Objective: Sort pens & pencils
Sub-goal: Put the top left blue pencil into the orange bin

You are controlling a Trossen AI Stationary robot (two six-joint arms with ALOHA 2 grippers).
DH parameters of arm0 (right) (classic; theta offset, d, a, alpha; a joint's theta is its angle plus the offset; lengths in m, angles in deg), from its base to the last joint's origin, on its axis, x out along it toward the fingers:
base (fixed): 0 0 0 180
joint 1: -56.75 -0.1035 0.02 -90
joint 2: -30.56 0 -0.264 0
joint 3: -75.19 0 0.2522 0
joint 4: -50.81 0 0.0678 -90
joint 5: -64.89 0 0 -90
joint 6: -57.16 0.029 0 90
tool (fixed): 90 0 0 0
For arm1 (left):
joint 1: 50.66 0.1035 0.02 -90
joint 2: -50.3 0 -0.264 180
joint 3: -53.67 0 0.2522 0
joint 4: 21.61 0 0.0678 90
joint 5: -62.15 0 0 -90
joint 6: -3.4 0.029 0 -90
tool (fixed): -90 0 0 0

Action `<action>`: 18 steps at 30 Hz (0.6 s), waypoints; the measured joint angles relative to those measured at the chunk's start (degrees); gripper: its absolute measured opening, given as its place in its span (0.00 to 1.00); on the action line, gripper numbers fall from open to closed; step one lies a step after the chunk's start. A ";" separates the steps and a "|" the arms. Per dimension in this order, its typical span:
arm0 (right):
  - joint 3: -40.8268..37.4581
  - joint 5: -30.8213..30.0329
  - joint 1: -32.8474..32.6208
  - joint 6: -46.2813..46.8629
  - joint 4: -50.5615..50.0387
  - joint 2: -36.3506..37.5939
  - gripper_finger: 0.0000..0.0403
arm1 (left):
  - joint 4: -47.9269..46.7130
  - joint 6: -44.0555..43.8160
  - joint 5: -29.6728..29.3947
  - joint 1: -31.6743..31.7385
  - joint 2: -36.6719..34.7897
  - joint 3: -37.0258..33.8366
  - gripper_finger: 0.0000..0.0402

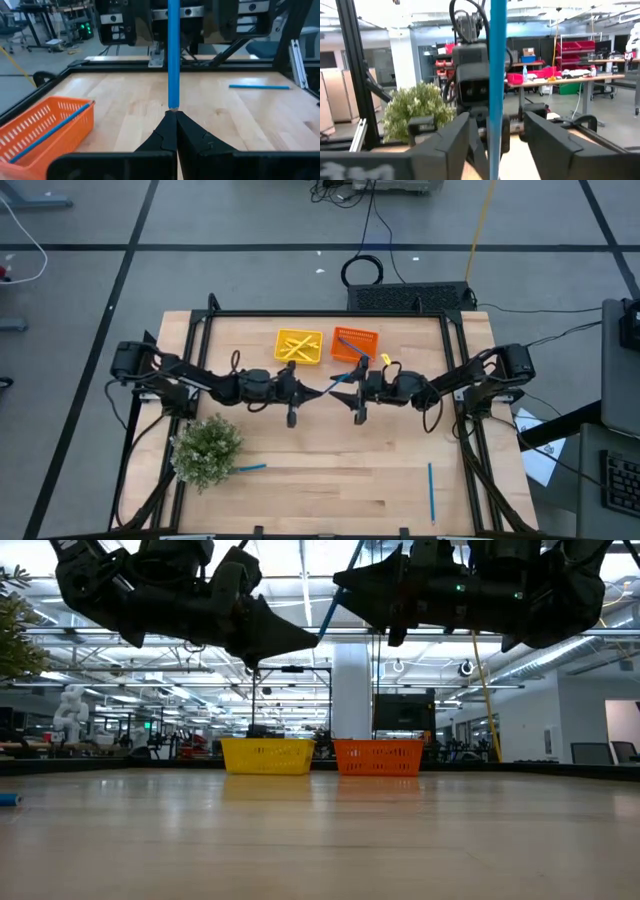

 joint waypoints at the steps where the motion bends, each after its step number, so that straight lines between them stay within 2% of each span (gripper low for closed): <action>1: 0.00 -0.02 0.00 0.03 0.54 0.00 0.43 | -0.14 0.00 0.00 -0.01 -0.39 -0.20 0.00; 6: 0.00 0.01 0.00 0.17 1.32 0.07 0.32 | -0.26 0.02 0.00 -0.31 -0.18 -0.38 0.00; 14: 0.00 0.01 0.00 0.44 1.21 0.04 0.19 | -0.48 -0.02 -0.01 -0.31 -0.14 -0.38 0.00; 18: 0.00 -0.01 0.02 0.45 1.14 0.04 0.05 | -0.44 0.01 -0.06 -0.26 -0.14 -0.38 0.00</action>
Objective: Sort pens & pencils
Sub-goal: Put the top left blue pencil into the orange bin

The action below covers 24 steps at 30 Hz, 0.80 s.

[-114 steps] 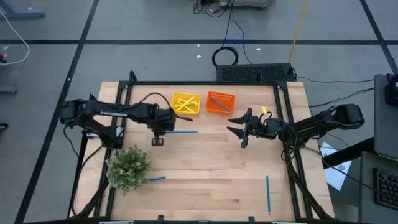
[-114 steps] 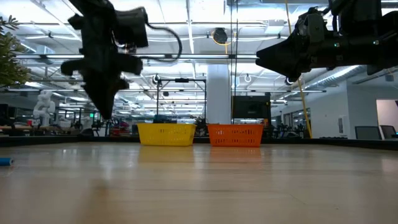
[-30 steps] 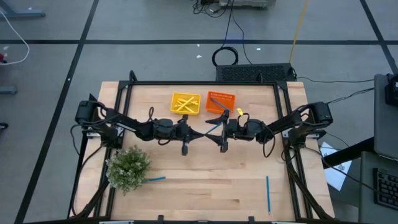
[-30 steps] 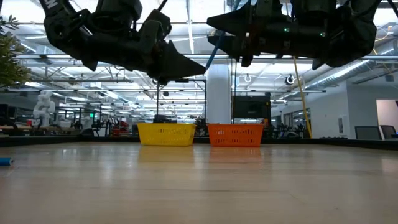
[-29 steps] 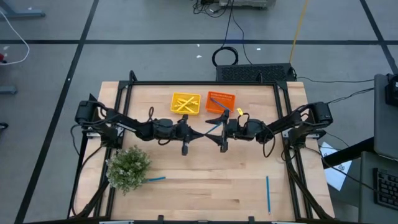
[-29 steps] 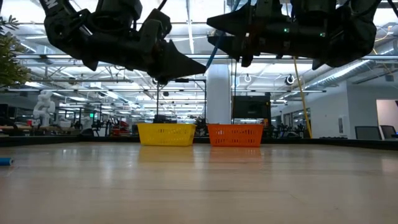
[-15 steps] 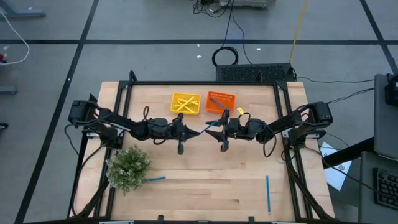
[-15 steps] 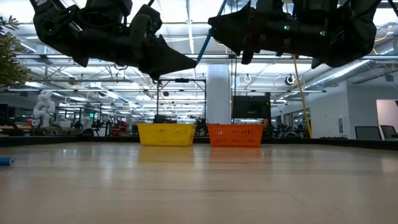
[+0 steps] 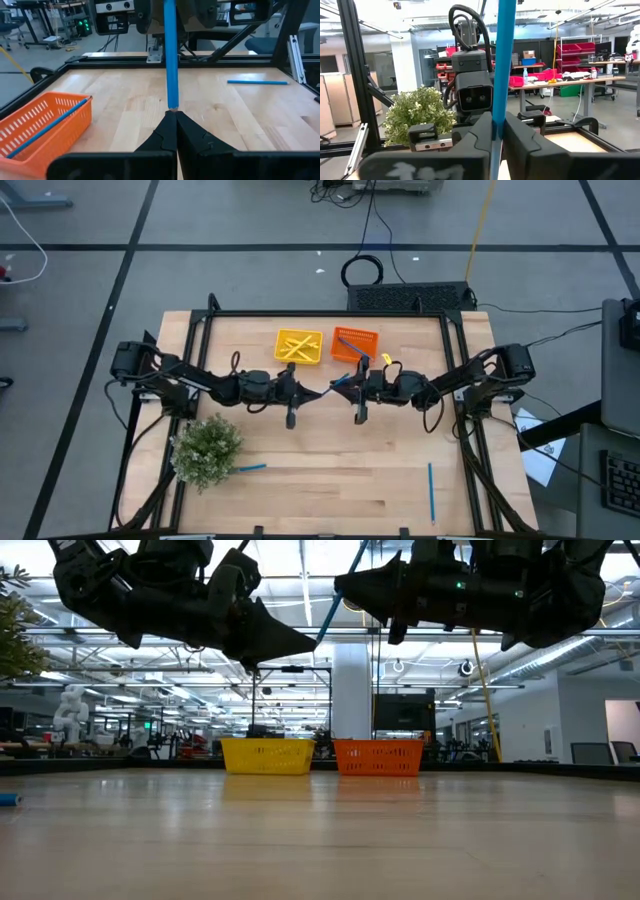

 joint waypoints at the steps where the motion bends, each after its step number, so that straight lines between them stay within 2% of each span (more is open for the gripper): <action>1: 0.00 0.01 0.04 -0.09 -0.02 0.00 0.04 | -0.01 -0.01 0.00 0.00 0.00 0.00 0.00; 6: -0.01 0.00 0.09 -0.07 -0.93 0.01 0.03 | -2.05 -0.81 -0.87 0.22 -0.53 0.02 0.02; 9: -0.07 -0.01 0.11 -1.00 -2.87 1.54 0.03 | -7.24 -1.12 -2.53 0.93 -3.98 0.02 0.10; 13: -0.07 -1.74 0.05 -2.61 -11.96 6.49 0.03 | -18.28 -1.29 -3.44 1.57 -11.28 0.02 0.25; 16: -0.07 -7.46 -0.79 -4.71 -22.02 10.97 0.03 | -26.29 -1.65 -5.11 1.51 -17.64 0.04 0.33; 19: -0.07 -15.90 -2.08 -5.83 -32.74 14.87 0.03 | -32.70 -1.74 -7.34 1.46 -23.56 -0.06 0.39; 24: -0.09 -29.90 -3.89 -5.89 -46.19 19.33 0.03 | -32.14 -1.07 -7.74 1.06 -32.80 -5.21 0.42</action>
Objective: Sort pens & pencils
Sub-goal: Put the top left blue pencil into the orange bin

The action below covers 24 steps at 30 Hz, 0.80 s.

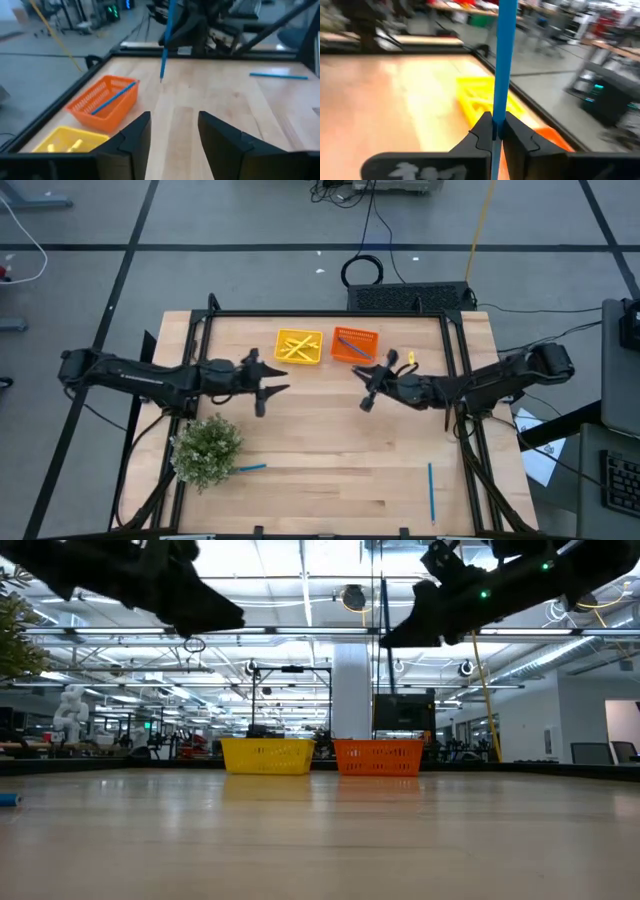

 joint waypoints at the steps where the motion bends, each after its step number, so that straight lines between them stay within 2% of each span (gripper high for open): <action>1: 0.00 -2.26 -0.32 0.03 -1.79 0.48 0.03 | 0.94 0.00 -0.51 0.01 -1.84 -1.59 0.42; 4: 0.00 -5.99 -0.81 0.91 -4.83 1.18 0.03 | 5.17 0.32 -2.40 0.12 -6.67 -6.42 0.41; 8: 0.00 -6.17 -0.76 1.53 -5.29 1.23 0.03 | 9.93 2.06 -2.74 0.12 -10.43 -11.70 0.39; 13: 0.02 -6.14 0.54 2.51 -2.35 1.22 0.03 | 15.74 3.65 -2.72 0.12 -11.39 -14.17 0.38; 16: 1.11 -6.15 4.17 3.08 -2.09 1.23 0.03 | 16.42 3.90 -2.74 0.12 -11.44 -13.84 0.38; 19: 4.20 -5.80 9.66 5.43 -8.52 0.81 0.03 | 16.36 3.93 -2.74 0.12 -11.43 -13.70 0.38; 24: 11.78 2.04 17.45 6.71 -21.96 -3.27 0.03 | 16.27 4.61 -2.88 0.12 -11.43 -13.67 0.38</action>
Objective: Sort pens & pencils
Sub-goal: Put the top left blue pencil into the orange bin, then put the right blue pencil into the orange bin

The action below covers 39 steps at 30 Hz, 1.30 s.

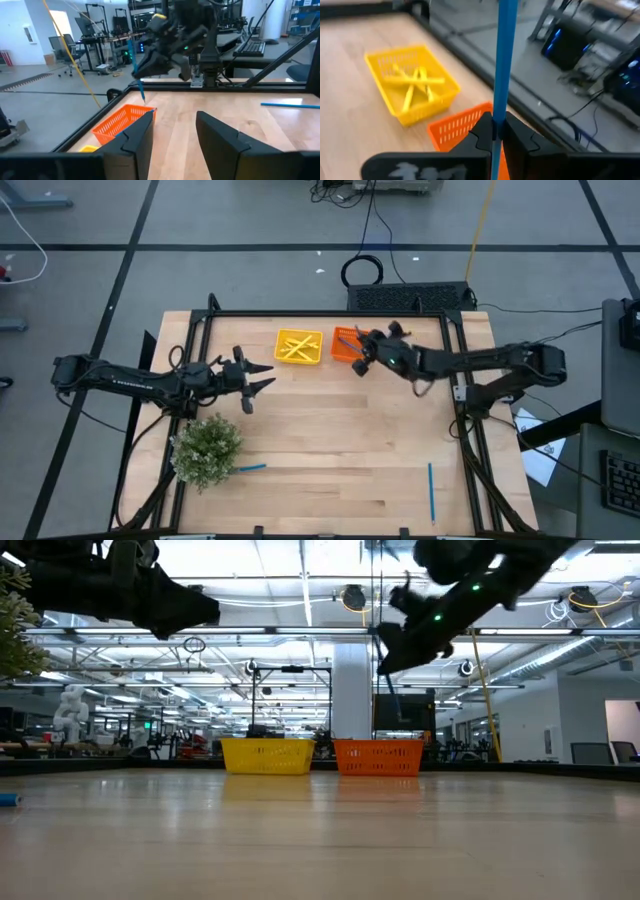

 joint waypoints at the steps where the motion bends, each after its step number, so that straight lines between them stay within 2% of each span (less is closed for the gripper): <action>1: 1.63 1.81 1.09 -0.27 -2.23 -1.26 0.03 | -0.02 0.37 -0.12 0.00 0.01 0.00 0.38; 5: 8.71 5.78 4.04 -2.09 -11.43 -7.60 0.03 | -0.04 0.96 -0.86 0.00 0.02 0.00 0.38; 9: 14.15 5.70 5.67 -3.36 -19.65 -12.93 0.03 | -0.48 0.73 -0.86 0.00 0.02 0.02 0.38; 13: 16.23 5.65 6.74 -2.11 -23.08 -15.52 0.03 | -0.94 0.78 -0.86 0.00 0.04 0.04 0.38; 20: 16.28 5.78 6.83 0.49 -23.78 -16.23 0.03 | -1.43 0.72 -0.85 0.00 0.04 0.07 0.38; 27: 16.28 5.80 6.81 5.14 -27.90 -15.96 0.15 | -1.73 0.53 -0.85 0.00 0.04 0.07 0.38; 36: 16.28 5.80 6.81 6.04 -30.08 -15.57 0.19 | -1.73 0.54 -0.86 0.00 0.04 0.07 0.38; 39: 16.28 5.62 6.81 6.40 -29.96 -14.06 0.23 | -1.73 0.54 -0.86 0.00 0.04 0.07 0.38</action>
